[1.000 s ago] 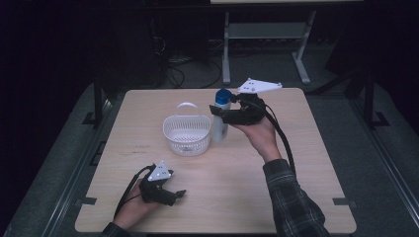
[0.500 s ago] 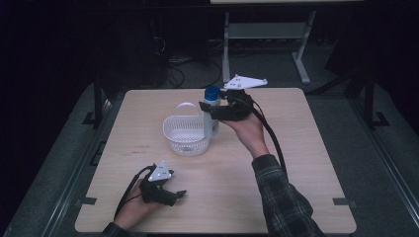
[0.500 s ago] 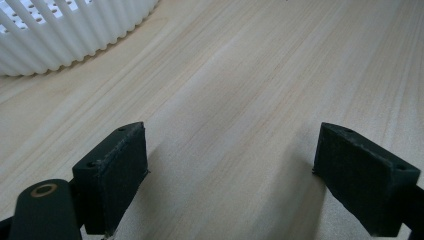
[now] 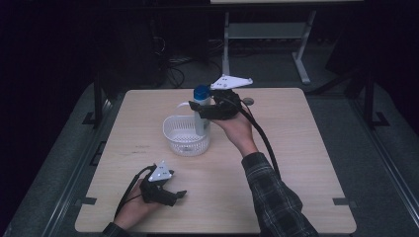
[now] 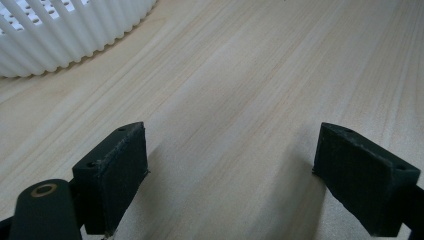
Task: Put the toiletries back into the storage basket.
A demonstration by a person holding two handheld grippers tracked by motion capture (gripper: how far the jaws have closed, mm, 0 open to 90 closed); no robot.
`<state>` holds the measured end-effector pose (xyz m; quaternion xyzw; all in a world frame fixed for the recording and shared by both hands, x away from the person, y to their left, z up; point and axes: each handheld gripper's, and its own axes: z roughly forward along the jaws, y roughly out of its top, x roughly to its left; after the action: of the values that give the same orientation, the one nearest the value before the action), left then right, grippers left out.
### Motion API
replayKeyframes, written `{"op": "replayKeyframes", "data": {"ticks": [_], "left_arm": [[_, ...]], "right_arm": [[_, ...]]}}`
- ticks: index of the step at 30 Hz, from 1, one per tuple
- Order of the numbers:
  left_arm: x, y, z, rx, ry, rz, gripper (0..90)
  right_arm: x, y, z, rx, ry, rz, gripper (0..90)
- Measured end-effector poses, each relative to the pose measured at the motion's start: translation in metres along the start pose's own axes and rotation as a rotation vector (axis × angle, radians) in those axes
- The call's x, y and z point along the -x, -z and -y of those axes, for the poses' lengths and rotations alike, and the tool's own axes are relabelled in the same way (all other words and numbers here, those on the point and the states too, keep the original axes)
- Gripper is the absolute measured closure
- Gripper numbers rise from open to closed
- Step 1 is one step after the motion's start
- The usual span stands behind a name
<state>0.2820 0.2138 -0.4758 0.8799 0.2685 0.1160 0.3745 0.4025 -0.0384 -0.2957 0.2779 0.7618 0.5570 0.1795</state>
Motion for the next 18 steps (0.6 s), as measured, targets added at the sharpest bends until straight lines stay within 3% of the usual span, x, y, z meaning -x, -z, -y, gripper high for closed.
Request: {"op": "replayKeyframes", "data": {"ticks": [18], "left_arm": [[0.000, 0.000, 0.000, 0.001, 0.001, -0.001, 12.9]], "right_arm": [[-0.001, -0.020, 0.012, -0.040, -0.005, -0.002, 34.3]]}}
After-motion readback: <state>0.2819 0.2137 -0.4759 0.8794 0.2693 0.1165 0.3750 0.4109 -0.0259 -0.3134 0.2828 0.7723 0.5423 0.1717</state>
